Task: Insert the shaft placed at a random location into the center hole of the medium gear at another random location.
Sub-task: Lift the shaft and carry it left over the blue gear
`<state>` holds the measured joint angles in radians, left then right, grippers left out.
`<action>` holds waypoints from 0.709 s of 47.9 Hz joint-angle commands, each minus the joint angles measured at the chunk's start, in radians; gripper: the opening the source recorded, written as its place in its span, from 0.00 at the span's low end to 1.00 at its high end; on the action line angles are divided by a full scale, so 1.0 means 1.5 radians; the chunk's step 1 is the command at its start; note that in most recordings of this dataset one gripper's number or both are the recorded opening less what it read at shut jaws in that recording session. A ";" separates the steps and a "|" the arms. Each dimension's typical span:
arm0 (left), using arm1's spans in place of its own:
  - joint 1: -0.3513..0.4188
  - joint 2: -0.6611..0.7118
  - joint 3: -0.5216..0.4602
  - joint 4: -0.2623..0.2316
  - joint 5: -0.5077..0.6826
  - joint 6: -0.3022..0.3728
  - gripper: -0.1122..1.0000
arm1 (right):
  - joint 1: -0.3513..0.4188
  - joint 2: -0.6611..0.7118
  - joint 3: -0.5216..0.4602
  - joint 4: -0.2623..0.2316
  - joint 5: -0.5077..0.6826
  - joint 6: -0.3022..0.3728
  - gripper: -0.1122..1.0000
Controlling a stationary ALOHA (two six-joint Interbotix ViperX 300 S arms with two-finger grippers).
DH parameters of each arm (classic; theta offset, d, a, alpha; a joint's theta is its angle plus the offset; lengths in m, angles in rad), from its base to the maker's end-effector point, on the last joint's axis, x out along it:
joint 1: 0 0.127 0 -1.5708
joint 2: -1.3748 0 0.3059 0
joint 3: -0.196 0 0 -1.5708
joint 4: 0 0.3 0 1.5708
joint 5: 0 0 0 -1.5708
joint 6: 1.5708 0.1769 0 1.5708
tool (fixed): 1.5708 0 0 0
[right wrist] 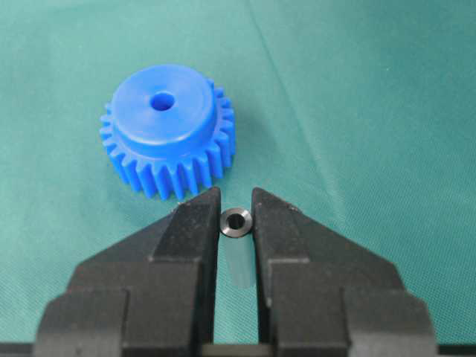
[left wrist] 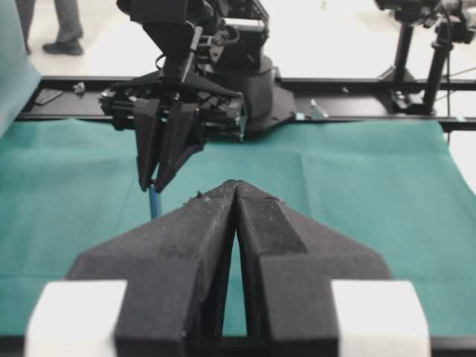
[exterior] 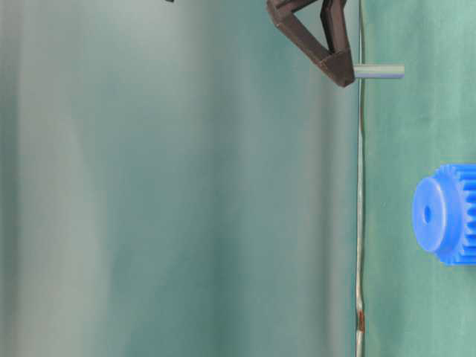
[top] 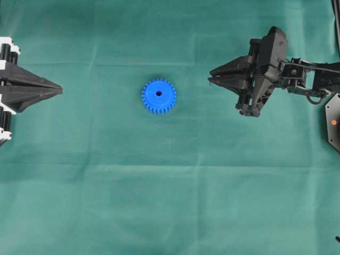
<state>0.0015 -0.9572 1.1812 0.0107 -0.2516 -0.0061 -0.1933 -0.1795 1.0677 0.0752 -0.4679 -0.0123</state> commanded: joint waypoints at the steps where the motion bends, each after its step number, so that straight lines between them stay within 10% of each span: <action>1: 0.002 0.003 -0.012 0.002 -0.003 -0.001 0.10 | 0.000 -0.011 -0.013 0.000 0.002 0.004 0.22; 34: 0.002 0.003 -0.012 0.002 -0.003 -0.001 0.10 | 0.021 0.070 -0.105 0.002 0.005 0.004 0.22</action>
<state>0.0031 -0.9572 1.1812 0.0107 -0.2516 -0.0061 -0.1703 -0.0905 0.9649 0.0752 -0.4633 -0.0123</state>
